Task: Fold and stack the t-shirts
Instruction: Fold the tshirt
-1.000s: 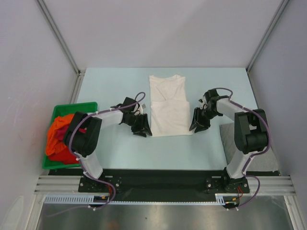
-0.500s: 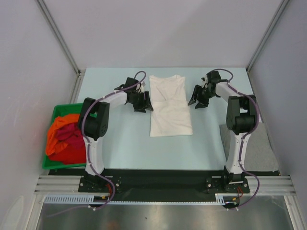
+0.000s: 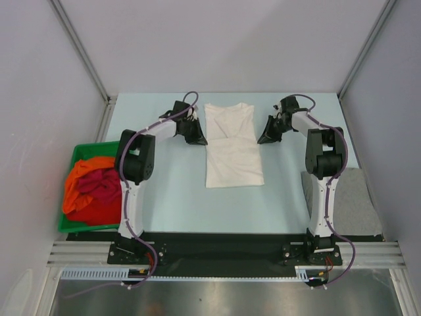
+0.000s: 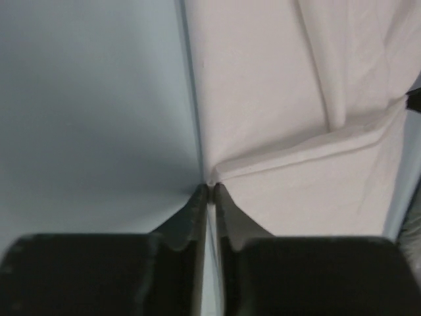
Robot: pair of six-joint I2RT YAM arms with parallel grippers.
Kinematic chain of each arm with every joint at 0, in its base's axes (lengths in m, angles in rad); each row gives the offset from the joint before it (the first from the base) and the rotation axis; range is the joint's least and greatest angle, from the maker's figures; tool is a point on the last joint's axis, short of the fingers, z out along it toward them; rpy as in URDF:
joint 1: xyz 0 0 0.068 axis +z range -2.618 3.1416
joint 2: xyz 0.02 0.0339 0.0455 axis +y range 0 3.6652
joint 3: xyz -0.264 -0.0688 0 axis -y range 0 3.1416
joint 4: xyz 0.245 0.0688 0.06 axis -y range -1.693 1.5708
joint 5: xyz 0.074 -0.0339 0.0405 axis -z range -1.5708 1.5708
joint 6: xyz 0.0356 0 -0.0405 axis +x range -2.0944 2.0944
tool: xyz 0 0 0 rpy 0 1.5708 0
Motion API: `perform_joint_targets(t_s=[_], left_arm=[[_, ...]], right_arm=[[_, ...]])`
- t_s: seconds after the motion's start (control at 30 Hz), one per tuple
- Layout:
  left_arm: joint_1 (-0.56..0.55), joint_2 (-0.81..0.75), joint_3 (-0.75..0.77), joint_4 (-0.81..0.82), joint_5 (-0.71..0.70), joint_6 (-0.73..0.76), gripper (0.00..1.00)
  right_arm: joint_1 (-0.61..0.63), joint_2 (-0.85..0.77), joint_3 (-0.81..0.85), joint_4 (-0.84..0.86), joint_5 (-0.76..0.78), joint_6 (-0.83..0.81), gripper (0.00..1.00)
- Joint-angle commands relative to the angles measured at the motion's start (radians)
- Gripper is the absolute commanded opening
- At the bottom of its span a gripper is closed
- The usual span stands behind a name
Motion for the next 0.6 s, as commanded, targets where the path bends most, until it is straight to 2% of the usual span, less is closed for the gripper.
perform_joint_targets(t_s=[0.0,0.07,0.17,0.2,0.23,0.27,0.3,0.37,0.4,0.43,0.53,0.57], left_arm=[[0.006,0.037,0.024,-0.021,-0.030,0.001,0.07],[0.009,0.043,0.040,-0.031,-0.058,0.009,0.01],[0.010,0.064,0.078,-0.060,-0.088,0.016,0.00],[0.010,0.069,0.092,-0.088,-0.095,0.018,0.02],[0.010,0.070,0.113,-0.100,-0.102,0.021,0.11],[0.010,0.061,0.118,-0.116,-0.119,0.026,0.25],[0.010,0.049,0.118,-0.131,-0.130,0.029,0.40],[0.010,-0.032,0.074,-0.136,-0.174,0.035,0.48],[0.010,-0.070,0.051,-0.136,-0.183,0.035,0.52],[0.010,-0.104,0.003,-0.137,-0.194,0.035,0.53],[0.010,-0.259,-0.136,-0.134,-0.199,-0.021,0.56],[0.009,-0.349,-0.184,-0.110,-0.193,-0.045,0.57]], right_arm=[[0.005,0.023,0.041,0.016,0.011,0.009,0.04],[0.002,0.031,0.047,0.023,0.039,0.013,0.00],[-0.001,0.051,0.066,0.037,0.056,0.027,0.00],[-0.003,0.055,0.076,0.033,0.053,0.028,0.00],[-0.003,0.058,0.086,0.024,0.053,0.030,0.03],[-0.003,0.055,0.097,0.010,0.074,0.035,0.12],[-0.003,0.046,0.112,-0.016,0.079,0.036,0.29],[-0.001,0.000,0.122,-0.047,0.103,0.041,0.42],[-0.001,-0.023,0.122,-0.076,0.122,0.042,0.58],[-0.003,-0.043,0.120,-0.099,0.148,0.045,0.65],[-0.012,-0.156,0.061,-0.170,0.229,0.071,0.81],[-0.012,-0.190,0.027,-0.173,0.234,0.088,0.83]])
